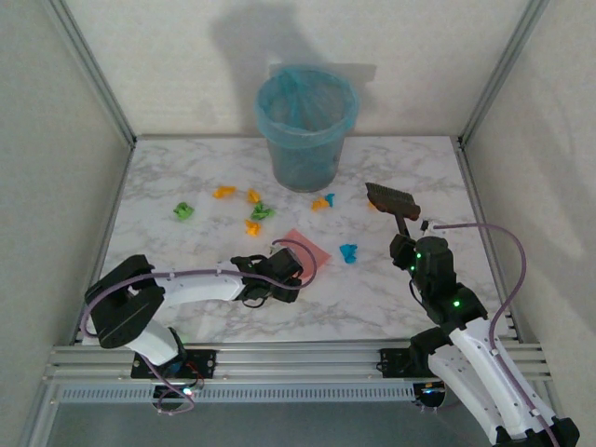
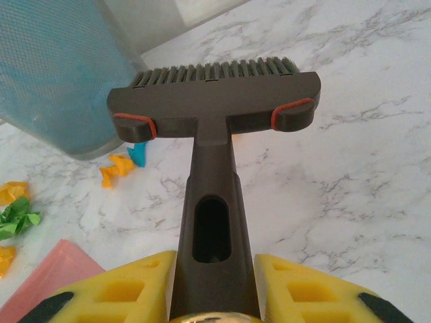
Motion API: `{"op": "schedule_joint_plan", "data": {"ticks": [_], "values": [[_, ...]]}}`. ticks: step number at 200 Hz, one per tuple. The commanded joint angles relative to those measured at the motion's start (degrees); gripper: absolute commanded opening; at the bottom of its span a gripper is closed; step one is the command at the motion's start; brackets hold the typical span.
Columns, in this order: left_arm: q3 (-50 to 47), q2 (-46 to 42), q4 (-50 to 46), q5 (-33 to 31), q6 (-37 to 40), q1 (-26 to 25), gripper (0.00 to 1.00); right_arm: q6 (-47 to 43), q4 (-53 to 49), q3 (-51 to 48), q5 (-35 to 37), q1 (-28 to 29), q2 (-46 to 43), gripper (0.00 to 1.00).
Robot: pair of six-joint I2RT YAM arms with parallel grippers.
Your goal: Sweep away the paper scraps from the table
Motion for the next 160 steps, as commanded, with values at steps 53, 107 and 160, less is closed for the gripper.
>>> {"op": "schedule_joint_plan", "data": {"ticks": [53, 107, 160], "values": [[1.37, -0.89, -0.88, -1.25, -1.65, 0.46, 0.55, -0.61, 3.63, -0.06, -0.48, 0.07, 0.23, 0.0], [2.47, 0.25, -0.75, -0.67, -1.62, 0.51, 0.36, -0.55, 3.68, -0.07, -0.45, 0.15, 0.66, 0.0], [2.86, -0.74, 0.22, -0.65, -1.47, 0.44, 0.16, 0.22, 5.04, -0.92, -0.61, 0.09, 1.63, 0.0]]}}
